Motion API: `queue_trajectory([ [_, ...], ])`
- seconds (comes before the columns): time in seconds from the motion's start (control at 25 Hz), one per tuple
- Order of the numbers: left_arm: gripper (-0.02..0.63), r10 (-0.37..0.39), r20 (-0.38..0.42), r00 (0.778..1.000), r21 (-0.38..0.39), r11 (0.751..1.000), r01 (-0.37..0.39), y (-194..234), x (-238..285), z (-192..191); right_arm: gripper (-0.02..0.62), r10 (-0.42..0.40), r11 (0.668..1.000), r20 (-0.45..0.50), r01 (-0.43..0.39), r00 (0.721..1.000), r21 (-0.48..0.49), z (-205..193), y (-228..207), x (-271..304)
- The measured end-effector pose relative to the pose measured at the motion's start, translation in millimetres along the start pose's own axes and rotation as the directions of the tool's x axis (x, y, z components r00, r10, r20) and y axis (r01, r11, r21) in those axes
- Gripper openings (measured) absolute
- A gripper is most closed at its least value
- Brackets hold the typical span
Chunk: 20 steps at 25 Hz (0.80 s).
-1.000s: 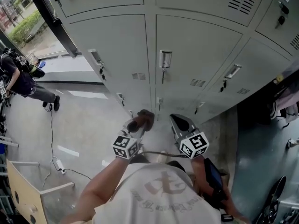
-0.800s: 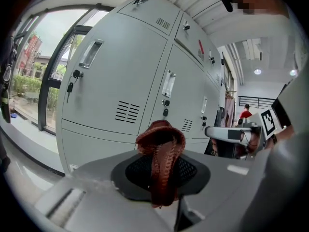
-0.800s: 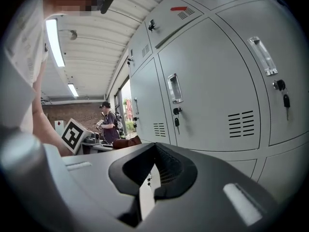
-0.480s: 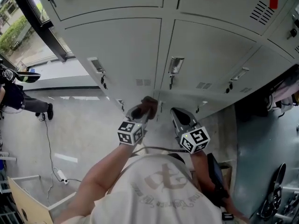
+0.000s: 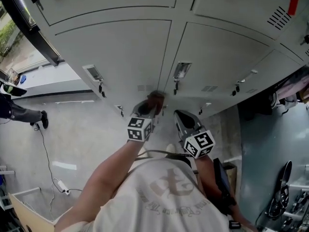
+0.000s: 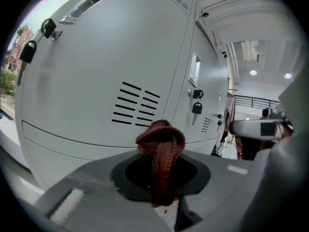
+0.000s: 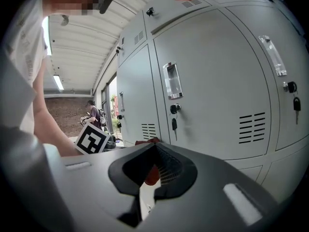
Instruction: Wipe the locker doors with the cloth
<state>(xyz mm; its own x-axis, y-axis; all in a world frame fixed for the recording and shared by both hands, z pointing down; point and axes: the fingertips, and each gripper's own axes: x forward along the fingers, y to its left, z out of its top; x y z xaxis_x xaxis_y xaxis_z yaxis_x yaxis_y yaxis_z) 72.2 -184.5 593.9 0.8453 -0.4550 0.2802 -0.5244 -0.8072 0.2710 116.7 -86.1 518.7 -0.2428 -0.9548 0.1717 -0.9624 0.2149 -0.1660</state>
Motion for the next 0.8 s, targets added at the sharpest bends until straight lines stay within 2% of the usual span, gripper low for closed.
queue_trajectory([
  [0.16, 0.086, 0.04, 0.007, 0.999, 0.0, 0.999, -0.04, 0.1, 17.2, 4.1, 0.008, 0.028, 1.0, -0.006, -0.028, 1.0, -0.013, 7.0, -16.0, 2.2],
  [0.44, 0.086, 0.081, 0.011, 0.997, -0.061, 0.995, -0.08, 3.2, 32.4, -5.2, 0.008, 0.092, 0.996, -0.021, -0.092, 0.996, -0.008, 9.1, -30.0, 5.5],
  [0.6, 0.084, 0.106, 0.013, 0.994, -0.047, 0.993, -0.106, 6.8, 30.9, -2.9, 0.008, 0.112, 0.994, -0.024, -0.112, 0.993, -0.016, 11.2, -29.7, 9.9],
  [0.8, 0.084, 0.161, 0.029, 0.986, -0.024, 0.987, -0.161, 33.6, 12.9, 1.0, 0.008, 0.137, 0.99, -0.031, -0.137, 0.99, -0.024, 11.6, -22.0, 17.2],
])
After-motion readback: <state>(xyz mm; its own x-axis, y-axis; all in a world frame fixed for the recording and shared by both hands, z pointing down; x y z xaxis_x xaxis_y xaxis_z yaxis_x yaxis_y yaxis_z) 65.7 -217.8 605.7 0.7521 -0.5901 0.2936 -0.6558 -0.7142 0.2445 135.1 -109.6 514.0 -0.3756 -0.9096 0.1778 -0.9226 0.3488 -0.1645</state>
